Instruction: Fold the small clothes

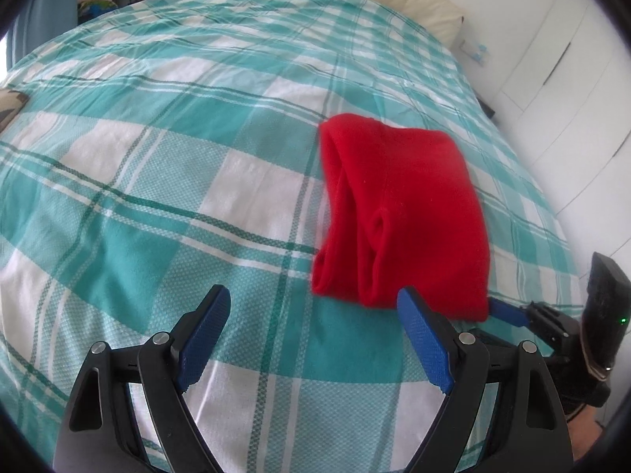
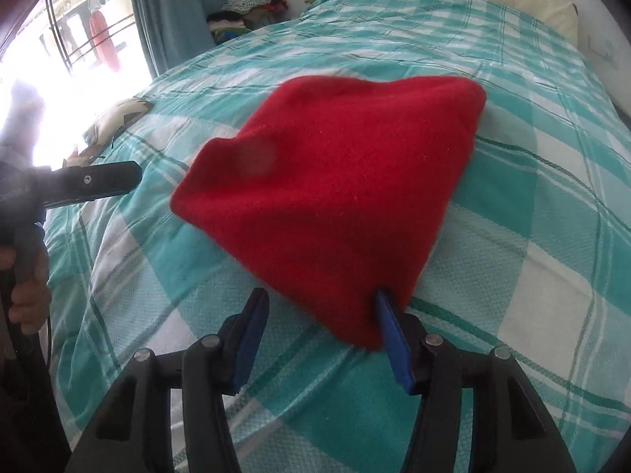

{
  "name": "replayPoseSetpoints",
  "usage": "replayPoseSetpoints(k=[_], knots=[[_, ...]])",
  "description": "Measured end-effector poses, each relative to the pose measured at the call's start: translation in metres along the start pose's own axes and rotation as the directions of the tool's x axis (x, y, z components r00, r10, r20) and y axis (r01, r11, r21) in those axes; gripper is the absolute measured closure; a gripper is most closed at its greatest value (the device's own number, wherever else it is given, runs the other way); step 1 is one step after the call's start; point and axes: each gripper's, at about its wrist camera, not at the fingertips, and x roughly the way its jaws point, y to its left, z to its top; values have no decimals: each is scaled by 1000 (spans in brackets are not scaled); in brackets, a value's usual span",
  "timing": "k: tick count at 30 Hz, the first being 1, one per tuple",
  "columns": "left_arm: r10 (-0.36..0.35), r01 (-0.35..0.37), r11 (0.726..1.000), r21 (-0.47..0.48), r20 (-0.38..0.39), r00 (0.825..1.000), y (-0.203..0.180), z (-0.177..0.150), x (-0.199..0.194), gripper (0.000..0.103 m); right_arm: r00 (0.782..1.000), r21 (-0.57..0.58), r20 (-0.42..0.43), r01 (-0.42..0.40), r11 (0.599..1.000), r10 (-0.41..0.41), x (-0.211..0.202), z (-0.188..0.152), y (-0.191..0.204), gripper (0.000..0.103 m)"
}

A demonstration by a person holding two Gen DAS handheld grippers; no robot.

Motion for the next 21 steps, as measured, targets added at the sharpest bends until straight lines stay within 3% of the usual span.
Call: replayPoseSetpoints(k=[2, 5, 8, 11, 16, 21], knots=[[14, -14, 999, 35, 2, 1000, -7, -1, 3, 17, 1000, 9, -4, -1, 1000, 1, -17, -9, 1, 47], [-52, 52, 995, 88, 6, 999, -21, 13, 11, 19, 1000, -1, -24, 18, 1000, -18, -41, -33, 1, 46], [-61, 59, 987, 150, 8, 998, -35, 33, 22, 30, 1000, -11, -10, 28, 1000, -28, -58, -60, -1, 44], [-65, 69, 982, 175, -31, 997, -42, 49, 43, 42, 998, 11, 22, 54, 999, -54, -67, -80, -9, 44], [-119, 130, 983, 132, -86, 989, -42, 53, 68, 90, 998, 3, 41, 40, 999, -40, -67, -76, -11, 44], [-23, 29, 990, 139, -40, 999, -33, 54, 66, 94, 998, -12, 44, 41, 999, -40, -63, -72, -6, 44]])
